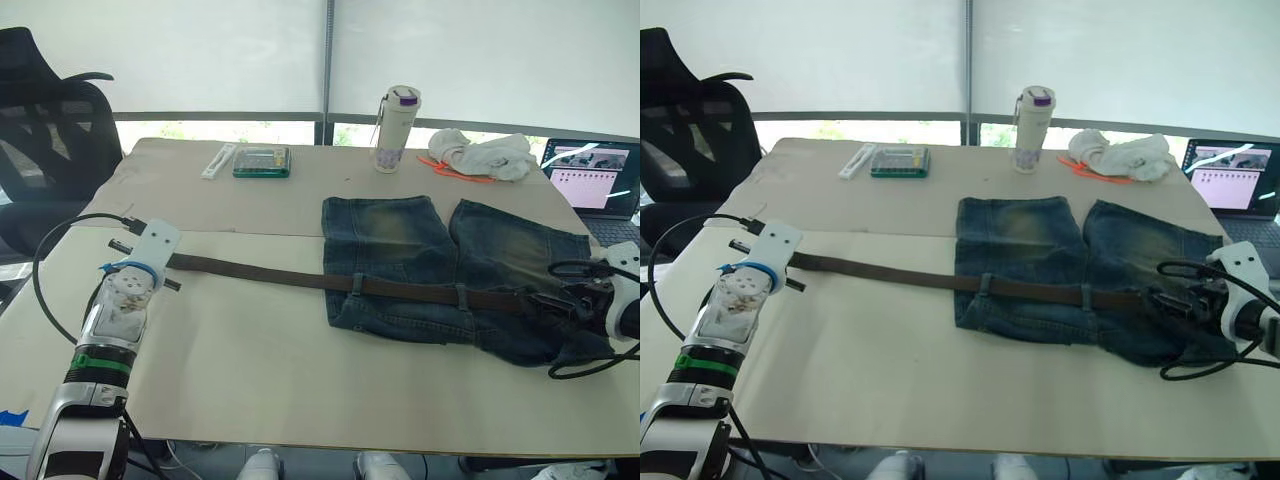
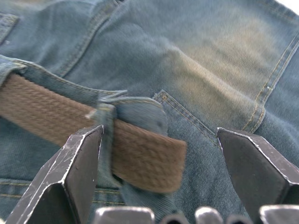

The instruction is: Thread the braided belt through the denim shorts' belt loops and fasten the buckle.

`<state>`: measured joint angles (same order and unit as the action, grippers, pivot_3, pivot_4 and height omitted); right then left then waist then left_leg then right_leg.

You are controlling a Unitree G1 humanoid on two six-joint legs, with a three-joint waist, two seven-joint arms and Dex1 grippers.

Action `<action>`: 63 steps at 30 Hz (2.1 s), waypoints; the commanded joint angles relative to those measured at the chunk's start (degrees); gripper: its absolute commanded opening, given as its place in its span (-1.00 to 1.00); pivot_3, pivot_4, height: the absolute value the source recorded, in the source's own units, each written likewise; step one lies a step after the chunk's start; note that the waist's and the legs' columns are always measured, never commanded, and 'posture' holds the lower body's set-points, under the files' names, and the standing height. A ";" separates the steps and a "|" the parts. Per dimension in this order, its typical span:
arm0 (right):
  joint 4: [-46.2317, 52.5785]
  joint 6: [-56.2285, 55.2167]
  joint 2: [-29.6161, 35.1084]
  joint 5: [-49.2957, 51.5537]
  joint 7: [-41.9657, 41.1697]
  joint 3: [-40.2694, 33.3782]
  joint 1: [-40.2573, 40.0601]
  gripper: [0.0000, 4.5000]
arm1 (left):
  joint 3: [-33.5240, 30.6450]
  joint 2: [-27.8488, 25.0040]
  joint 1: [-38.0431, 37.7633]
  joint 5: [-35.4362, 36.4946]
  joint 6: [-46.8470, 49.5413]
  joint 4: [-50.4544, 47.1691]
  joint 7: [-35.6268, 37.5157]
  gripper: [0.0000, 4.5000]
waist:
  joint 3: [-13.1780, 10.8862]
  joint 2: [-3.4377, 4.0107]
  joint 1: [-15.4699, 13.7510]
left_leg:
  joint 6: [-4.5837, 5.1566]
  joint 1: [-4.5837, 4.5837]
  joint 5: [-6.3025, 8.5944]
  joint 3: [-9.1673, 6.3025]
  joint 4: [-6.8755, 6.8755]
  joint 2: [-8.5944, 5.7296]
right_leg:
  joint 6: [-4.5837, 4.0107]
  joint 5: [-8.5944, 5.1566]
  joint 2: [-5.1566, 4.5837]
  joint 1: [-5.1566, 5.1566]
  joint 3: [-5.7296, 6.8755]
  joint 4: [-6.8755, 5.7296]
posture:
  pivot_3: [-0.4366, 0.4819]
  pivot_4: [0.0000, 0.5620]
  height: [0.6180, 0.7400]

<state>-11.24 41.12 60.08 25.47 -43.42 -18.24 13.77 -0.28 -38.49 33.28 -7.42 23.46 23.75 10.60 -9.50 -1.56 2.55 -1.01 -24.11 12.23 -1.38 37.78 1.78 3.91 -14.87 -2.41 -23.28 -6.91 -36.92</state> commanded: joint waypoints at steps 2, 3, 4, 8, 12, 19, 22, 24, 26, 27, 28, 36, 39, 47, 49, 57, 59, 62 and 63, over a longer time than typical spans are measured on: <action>-2.73 3.33 0.49 0.61 -1.95 0.43 5.25 0.88 | -1.24 -1.38 0.27 -2.10 -1.70 -0.18 -1.50 -1.00 | 0.00 0.00 0.04 | 0.00 0.00 0.00 0.00 0.00 0.00 | 0.00 0.00 -0.01 0.00 0.00 0.00 | -0.05 -0.47 0.96; -3.22 3.71 0.62 0.26 -2.59 1.39 5.92 0.88 | -1.35 -1.12 0.17 -1.87 -1.55 -0.35 -1.18 -1.00 | 0.00 0.00 0.03 | 0.00 0.00 0.00 0.00 0.00 0.00 | 0.00 0.00 -0.01 0.00 0.01 -0.01 | -0.05 -0.47 0.96; -3.62 3.99 0.81 -0.15 -3.22 2.28 6.38 0.88 | -1.38 -0.88 0.10 -1.82 -1.46 -0.52 -1.01 -1.00 | 0.00 0.00 0.04 | 0.00 0.01 0.00 0.00 0.00 0.00 | 0.00 0.00 0.00 0.00 0.01 -0.03 | -0.05 -0.47 0.96; -6.35 8.67 0.13 0.59 -4.87 4.50 10.67 0.88 | -1.09 -0.12 0.01 -1.68 -1.21 -1.17 -0.45 -1.00 | 0.00 0.00 0.05 | 0.00 0.00 0.00 0.00 0.00 -0.02 | 0.00 0.00 -0.02 0.00 0.01 -0.03 | -0.05 -0.47 0.96; -8.61 10.68 0.14 -0.23 -6.21 6.57 13.12 0.88 | -1.04 0.07 0.07 -1.72 -1.17 -1.44 -0.21 -1.00 | 0.00 0.00 0.00 | 0.00 0.01 0.00 0.00 0.00 -0.02 | 0.00 0.00 -0.03 0.00 0.02 -0.06 | -0.05 -0.47 0.96; -7.10 12.66 0.61 2.01 -11.78 7.18 14.43 0.88 | -1.36 0.49 -0.32 -1.53 -0.82 -2.54 0.13 -1.00 | 0.00 0.01 -0.01 | 0.00 0.01 0.00 -0.01 0.00 -0.04 | 0.00 0.00 -0.04 0.00 0.02 -0.08 | -0.05 -0.47 0.96; -7.35 12.60 1.20 1.29 -13.17 7.61 14.83 0.88 | -1.28 0.82 -0.32 -1.50 -0.81 -2.74 0.26 -1.00 | 0.00 0.01 -0.01 | 0.00 0.01 0.00 -0.01 0.00 -0.04 | 0.00 0.00 -0.04 0.00 0.02 -0.08 | -0.05 -0.47 0.96; -8.21 11.37 1.39 -0.38 -12.90 8.34 15.18 0.88 | -1.27 1.02 -0.30 -1.53 -0.82 -2.78 0.27 -1.00 | 0.00 0.01 -0.04 | 0.00 0.01 0.00 -0.01 0.00 -0.04 | 0.00 0.00 -0.05 0.00 0.02 -0.09 | -0.05 -0.47 0.96; -8.62 10.51 1.58 -1.66 -13.43 9.59 15.07 0.78 | -1.26 1.21 -0.23 -1.59 -0.85 -2.72 0.27 -1.00 | 0.00 0.01 -0.09 | 0.00 0.01 0.00 -0.01 0.01 -0.04 | 0.00 0.00 -0.05 0.00 0.02 -0.09 | -0.05 -0.47 0.96; -8.65 10.37 1.63 -2.14 -13.52 9.91 15.02 0.66 | -1.29 1.27 -0.20 -1.64 -0.86 -2.71 0.26 -1.00 | 0.00 0.01 -0.10 | 0.00 0.01 0.00 -0.01 0.01 -0.04 | 0.00 0.00 -0.06 0.00 0.03 -0.09 | -0.05 -0.47 0.96; -8.63 10.38 1.63 -2.45 -13.64 10.04 15.01 0.53 | -1.33 1.30 -0.19 -1.68 -0.87 -2.71 0.26 -1.00 | 0.00 0.01 -0.11 | 0.00 0.01 0.00 -0.01 0.01 -0.04 | 0.00 0.00 -0.06 0.00 0.03 -0.09 | -0.05 -0.47 0.96; -12.36 8.83 2.68 -4.84 -12.26 8.46 15.85 -0.70 | -2.11 0.86 -0.54 -2.43 -0.12 -2.20 -0.85 -1.00 | 0.00 0.01 -0.12 | 0.00 0.01 0.00 -0.01 0.01 -0.06 | 0.00 0.00 -0.07 0.00 0.03 -0.09 | -0.05 -0.47 0.96; -13.86 8.00 3.50 -5.41 -11.91 7.86 15.92 -0.99 | -2.28 0.60 -0.55 -2.65 0.14 -1.94 -1.21 -1.00 | 0.00 0.01 -0.12 | 0.00 0.01 0.00 -0.01 0.01 -0.06 | 0.00 0.00 -0.07 0.00 0.03 -0.10 | -0.05 -0.47 0.96; -13.98 7.64 4.45 -4.51 -12.43 6.77 15.18 -1.00 | -2.70 0.84 -0.24 -1.83 0.04 -1.68 -0.81 -0.84 | 0.00 0.01 -0.12 | 0.00 0.01 0.00 -0.01 0.02 -0.06 | 0.00 0.00 -0.08 0.00 0.03 -0.11 | -0.05 -0.47 0.96; -12.78 7.96 4.20 -4.02 -12.83 6.45 14.54 -1.00 | -2.67 1.12 -0.13 -0.90 0.41 -2.31 0.69 -0.58 | 0.00 0.01 -0.11 | 0.00 0.01 0.00 -0.01 0.01 -0.06 | 0.00 0.00 -0.08 0.00 0.03 -0.12 | -0.05 -0.47 0.96; -9.77 8.98 3.59 -3.01 -12.65 5.16 13.79 -1.00 | -2.69 3.40 4.86 1.84 -8.64 -1.30 3.45 0.63 | 0.00 0.01 -0.33 | 0.00 0.00 0.00 -0.02 0.04 -0.07 | 0.01 0.00 -0.08 0.00 0.04 -0.13 | -0.05 -0.47 0.96; -9.18 9.11 3.42 -2.91 -12.78 4.94 13.56 -1.00 | -2.73 6.21 6.71 7.48 -10.56 -2.81 10.60 0.63 | 0.01 0.01 -0.80 | -0.01 -0.03 0.00 -0.01 0.08 -0.09 | 0.02 0.01 -0.12 0.00 0.05 -0.12 | -0.05 -0.47 0.96; -8.09 9.57 2.99 -2.63 -12.62 4.57 13.21 -1.00 | -0.79 9.64 8.12 14.42 -9.75 -5.79 22.75 0.63 | 0.01 0.01 -1.03 | -0.01 -0.06 0.00 0.01 0.08 -0.14 | 0.03 0.01 -0.17 0.00 0.04 -0.10 | -0.05 -0.47 0.96; -7.67 9.76 2.84 -2.52 -12.56 4.43 13.07 -1.00 | 0.04 10.75 8.56 16.29 -9.43 -6.63 26.34 0.63 | 0.01 0.02 -1.06 | -0.01 -0.06 0.00 0.01 0.08 -0.14 | 0.04 0.01 -0.17 0.00 0.04 -0.10 | -0.05 -0.47 0.96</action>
<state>-21.03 50.60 62.25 21.66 -56.06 -11.34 26.56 -1.14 -28.32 40.51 5.31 14.83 20.12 30.98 -9.49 -1.54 1.49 -1.02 -24.17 12.22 -1.37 37.86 1.65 3.95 -14.86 -2.57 -23.28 -6.87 -37.02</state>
